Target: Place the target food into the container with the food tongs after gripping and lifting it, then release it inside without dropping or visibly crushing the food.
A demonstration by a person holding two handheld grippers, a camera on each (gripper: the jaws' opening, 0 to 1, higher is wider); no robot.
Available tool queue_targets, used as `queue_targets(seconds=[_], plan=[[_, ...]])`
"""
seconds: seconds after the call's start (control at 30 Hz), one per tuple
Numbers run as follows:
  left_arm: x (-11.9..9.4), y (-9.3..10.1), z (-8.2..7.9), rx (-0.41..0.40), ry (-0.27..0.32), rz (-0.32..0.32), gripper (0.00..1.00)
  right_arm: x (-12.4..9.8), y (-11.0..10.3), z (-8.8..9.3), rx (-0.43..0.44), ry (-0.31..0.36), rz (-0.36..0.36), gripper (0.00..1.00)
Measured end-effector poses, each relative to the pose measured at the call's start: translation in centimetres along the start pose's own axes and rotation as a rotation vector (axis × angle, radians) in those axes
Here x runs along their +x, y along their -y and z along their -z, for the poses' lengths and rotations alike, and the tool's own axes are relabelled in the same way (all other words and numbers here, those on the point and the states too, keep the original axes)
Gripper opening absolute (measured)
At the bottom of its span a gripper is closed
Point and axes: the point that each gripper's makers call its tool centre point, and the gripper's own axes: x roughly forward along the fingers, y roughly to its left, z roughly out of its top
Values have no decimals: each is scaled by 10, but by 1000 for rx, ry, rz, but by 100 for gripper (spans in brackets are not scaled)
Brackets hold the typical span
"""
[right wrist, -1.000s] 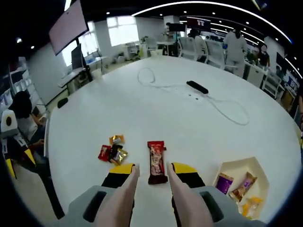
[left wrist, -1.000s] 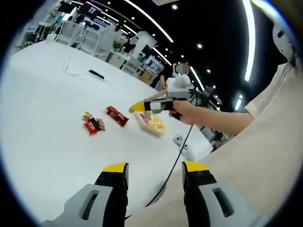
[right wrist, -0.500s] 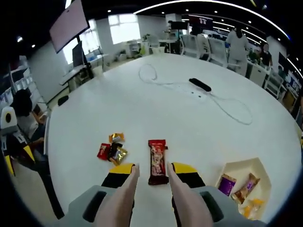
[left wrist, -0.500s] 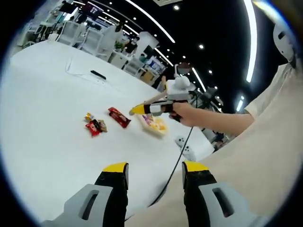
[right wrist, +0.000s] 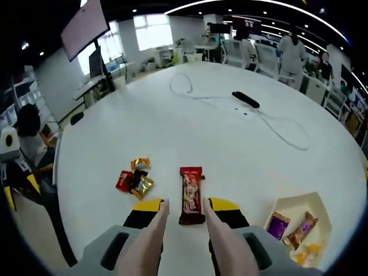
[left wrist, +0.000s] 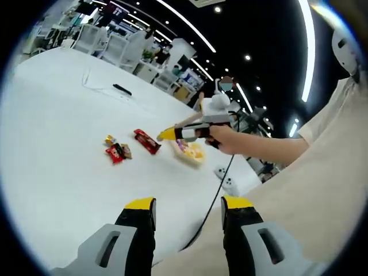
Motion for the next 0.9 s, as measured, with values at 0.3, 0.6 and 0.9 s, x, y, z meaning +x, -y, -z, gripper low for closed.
queue_targets(seconds=[0.3, 0.6, 0.9], plan=[[2, -2, -1, -8, -2, -2, 45, 5, 1, 0, 2, -7, -8, 30], [3, -4, -2, -15, -2, -8, 45, 13, 3, 5, -19, -30, -13, 30], [3, -7, -3, -23, -3, -10, 45, 21, 3, 7, -21, -43, -14, 30]])
